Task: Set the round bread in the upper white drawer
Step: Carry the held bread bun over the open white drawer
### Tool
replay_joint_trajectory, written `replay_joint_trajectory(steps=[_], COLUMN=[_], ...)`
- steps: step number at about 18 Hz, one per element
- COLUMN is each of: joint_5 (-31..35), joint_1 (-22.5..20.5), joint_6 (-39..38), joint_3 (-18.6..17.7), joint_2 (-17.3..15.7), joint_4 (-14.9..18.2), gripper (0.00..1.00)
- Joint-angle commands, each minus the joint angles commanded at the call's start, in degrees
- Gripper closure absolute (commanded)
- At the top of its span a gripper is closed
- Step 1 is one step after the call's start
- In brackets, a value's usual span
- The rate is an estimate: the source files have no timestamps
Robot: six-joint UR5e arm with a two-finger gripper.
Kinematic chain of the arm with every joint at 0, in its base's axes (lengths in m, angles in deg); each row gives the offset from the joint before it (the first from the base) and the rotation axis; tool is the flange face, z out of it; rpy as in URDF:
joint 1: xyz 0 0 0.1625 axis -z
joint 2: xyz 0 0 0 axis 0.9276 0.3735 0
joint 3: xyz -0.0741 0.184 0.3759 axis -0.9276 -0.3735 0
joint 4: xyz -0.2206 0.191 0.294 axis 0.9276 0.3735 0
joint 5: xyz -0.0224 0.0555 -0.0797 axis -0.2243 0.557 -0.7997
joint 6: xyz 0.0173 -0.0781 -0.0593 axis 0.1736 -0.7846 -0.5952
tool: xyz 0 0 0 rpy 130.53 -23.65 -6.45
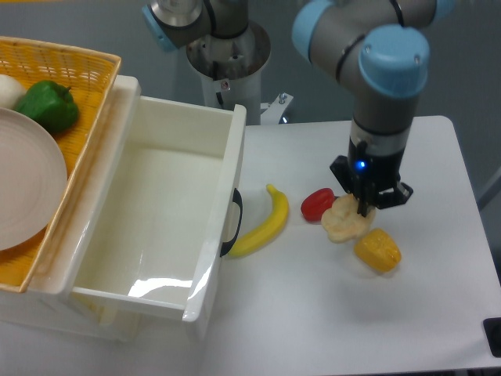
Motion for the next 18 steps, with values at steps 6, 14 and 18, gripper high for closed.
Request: replay_joint_trajectory(steps=[6,14,18], joint_5=[-6.07,-6.43,-6.43], joint_1=[0.52,9.22,13.17], joint_6=[-7.74,-17.32,-18.39], joint_3=[-1.58,-3.69,-5.18], joint_2=[-5.45,-7.39,-7.57], joint_4=[0.0,-0.18,-0.18], gripper=[1.0,1.0,0.98])
